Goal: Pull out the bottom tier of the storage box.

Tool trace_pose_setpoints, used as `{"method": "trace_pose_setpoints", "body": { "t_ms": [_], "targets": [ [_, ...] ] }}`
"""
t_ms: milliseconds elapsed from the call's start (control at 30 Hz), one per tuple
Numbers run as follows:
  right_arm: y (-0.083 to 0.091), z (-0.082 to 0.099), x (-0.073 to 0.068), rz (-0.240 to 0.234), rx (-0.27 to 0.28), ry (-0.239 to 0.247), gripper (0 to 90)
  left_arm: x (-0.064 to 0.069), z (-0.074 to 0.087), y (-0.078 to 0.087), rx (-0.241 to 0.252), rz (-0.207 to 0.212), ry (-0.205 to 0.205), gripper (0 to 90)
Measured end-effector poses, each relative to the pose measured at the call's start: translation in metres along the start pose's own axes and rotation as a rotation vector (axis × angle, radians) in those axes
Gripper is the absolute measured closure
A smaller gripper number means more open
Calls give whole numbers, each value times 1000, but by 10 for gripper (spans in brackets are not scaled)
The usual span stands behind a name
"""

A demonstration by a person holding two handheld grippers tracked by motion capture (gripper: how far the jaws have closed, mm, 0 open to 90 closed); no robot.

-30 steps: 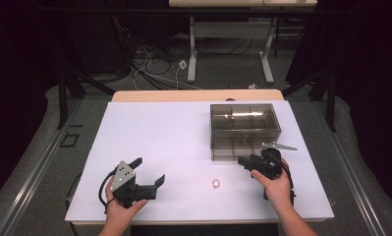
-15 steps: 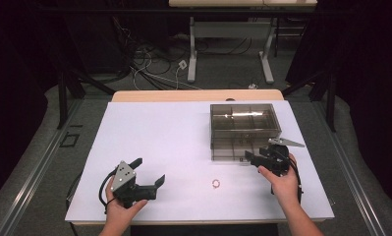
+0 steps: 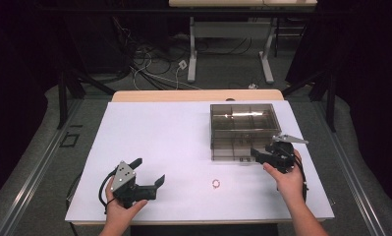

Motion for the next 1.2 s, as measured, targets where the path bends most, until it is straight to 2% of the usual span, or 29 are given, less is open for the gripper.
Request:
{"method": "trace_pose_setpoints", "body": {
  "t_ms": [167,333,433,567,600,700,833,933,1200],
  "targets": [
    [1,-1,7,31,-6,16,335,0,0,0,2,-1,1,14],
    [1,-3,14,50,0,8,340,0,0,0,0,0,0,14],
    [1,-5,17,45,8,2,341,0,0,0,0,0,0,14],
    [2,-6,23,69,8,18,344,0,0,0,0,0,1,14],
    [2,-7,24,74,8,5,345,0,0,-1,1,0,2,14],
    [1,-7,28,86,6,12,350,0,0,-1,1,1,0,14],
    [1,-7,33,106,-8,19,388,0,0,-1,1,1,1,14],
    [1,-7,37,132,-9,47,424,0,0,-1,-1,2,1,14],
    [-3,-5,46,184,-25,62,496,1,1,-1,-4,2,0,14]
  ]
}}
Point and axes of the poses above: each handheld gripper's, and its own axes: y roughly backward along the jaws, z roughly out of its underside, x roughly to its right, the point moved 6 cm from there along -y, roughly forward along the jaws, and after that the axes turned 1 degree about y, right-handed, at the moved point
